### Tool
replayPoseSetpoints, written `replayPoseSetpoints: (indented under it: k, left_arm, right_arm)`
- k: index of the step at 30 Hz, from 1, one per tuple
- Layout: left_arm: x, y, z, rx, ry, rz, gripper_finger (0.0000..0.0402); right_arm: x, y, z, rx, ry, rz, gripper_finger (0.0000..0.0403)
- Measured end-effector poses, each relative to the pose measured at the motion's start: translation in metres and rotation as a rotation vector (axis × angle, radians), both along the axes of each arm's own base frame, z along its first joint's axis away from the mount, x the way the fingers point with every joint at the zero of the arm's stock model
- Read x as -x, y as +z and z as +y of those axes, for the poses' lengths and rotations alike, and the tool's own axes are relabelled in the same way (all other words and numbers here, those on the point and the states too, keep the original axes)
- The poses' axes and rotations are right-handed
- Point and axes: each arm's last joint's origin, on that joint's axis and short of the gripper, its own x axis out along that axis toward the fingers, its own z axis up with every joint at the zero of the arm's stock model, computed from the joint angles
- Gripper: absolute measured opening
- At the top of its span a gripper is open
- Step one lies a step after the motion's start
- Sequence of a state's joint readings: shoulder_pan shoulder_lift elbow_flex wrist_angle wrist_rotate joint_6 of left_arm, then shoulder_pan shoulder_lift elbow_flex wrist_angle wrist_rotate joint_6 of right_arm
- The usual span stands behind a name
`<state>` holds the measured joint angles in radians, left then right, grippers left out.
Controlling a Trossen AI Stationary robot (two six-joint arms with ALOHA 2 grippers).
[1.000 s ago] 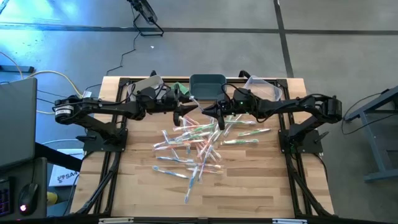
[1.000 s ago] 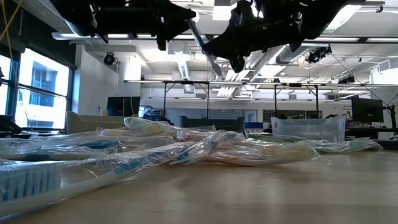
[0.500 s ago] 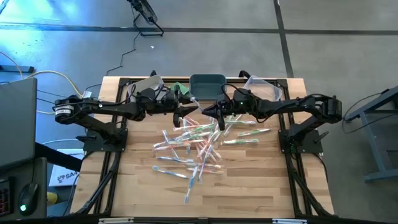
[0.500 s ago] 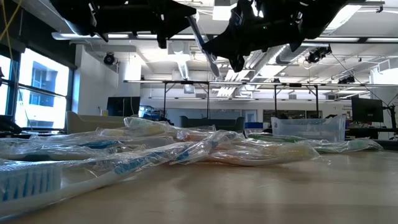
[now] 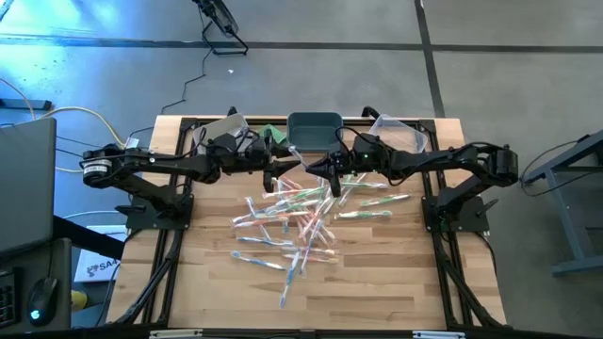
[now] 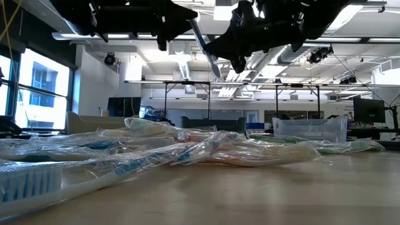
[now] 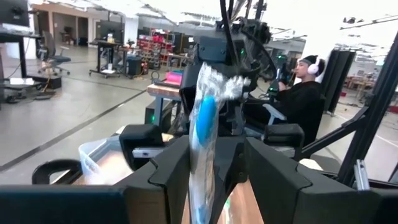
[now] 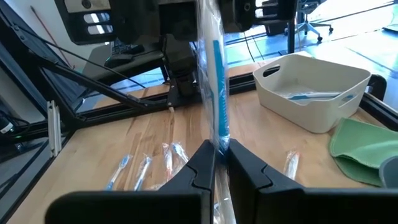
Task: Pick & Place Toothbrushes
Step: Put the blue toothbrush into the gray bin
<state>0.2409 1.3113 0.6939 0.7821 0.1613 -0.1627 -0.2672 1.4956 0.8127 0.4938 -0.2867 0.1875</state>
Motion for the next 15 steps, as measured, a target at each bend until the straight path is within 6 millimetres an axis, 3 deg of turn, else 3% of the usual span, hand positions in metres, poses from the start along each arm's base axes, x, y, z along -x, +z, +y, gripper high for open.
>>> replayPoseSetpoints:
  k: [15]
  left_arm:
    - [-0.013, -0.015, 0.003, 0.011, 0.003, -0.005, 0.0133]
  right_arm:
    - [-0.001, 0.000, 0.006, 0.010, 0.007, -0.001, 0.0016]
